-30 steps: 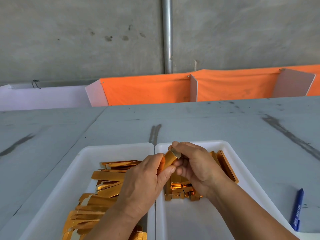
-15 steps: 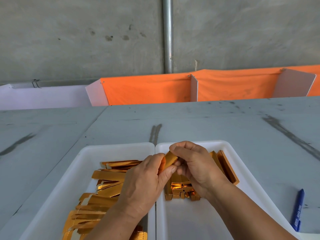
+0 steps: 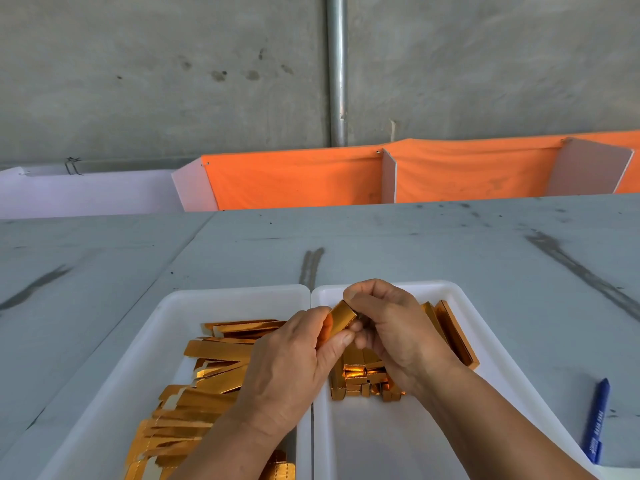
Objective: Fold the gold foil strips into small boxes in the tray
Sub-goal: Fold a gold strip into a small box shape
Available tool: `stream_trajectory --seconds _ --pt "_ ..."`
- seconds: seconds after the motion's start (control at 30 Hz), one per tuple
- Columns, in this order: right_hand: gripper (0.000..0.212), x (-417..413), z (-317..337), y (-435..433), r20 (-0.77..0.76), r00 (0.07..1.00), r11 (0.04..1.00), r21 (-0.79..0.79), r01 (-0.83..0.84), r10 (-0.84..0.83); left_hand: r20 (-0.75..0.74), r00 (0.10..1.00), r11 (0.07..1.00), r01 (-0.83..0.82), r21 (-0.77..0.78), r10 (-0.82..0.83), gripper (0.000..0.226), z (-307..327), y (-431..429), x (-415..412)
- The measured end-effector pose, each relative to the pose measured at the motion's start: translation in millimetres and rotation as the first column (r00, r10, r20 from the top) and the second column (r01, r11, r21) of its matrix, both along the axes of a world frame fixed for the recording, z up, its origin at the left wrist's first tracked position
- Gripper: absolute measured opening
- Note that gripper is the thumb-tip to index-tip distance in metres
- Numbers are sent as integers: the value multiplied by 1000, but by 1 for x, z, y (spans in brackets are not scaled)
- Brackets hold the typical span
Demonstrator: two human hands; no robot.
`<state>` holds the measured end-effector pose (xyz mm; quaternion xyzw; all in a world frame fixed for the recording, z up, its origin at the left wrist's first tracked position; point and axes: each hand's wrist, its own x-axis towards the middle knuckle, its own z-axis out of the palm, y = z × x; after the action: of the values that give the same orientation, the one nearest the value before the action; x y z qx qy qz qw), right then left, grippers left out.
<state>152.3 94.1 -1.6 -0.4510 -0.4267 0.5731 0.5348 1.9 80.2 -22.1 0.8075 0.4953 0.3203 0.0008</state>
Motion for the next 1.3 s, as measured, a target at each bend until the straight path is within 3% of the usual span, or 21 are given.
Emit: stream_trajectory --seconds 0.13,0.27,0.43,0.57,0.87,1.3 --pt "13 1 0 0 -19 1000 1000 20 -8 9 42 999 1000 -13 -1 13 65 0 1 0" --pt "21 2 0 -1 90 996 998 65 -15 10 57 998 1000 -20 -6 21 62 -2 2 -1" --pt "15 2 2 -1 171 985 997 81 -11 -3 57 997 999 -47 1 47 56 -3 5 -4" --pt "16 3 2 -2 273 960 994 107 29 -57 9 998 998 -57 23 57 67 -2 4 -3" --pt "12 8 6 -1 179 984 999 42 17 -24 -106 992 995 -60 79 69 67 3 0 -3" --pt "26 12 8 -2 116 989 995 39 -92 87 20 996 995 -89 46 88 69 -3 5 -5"
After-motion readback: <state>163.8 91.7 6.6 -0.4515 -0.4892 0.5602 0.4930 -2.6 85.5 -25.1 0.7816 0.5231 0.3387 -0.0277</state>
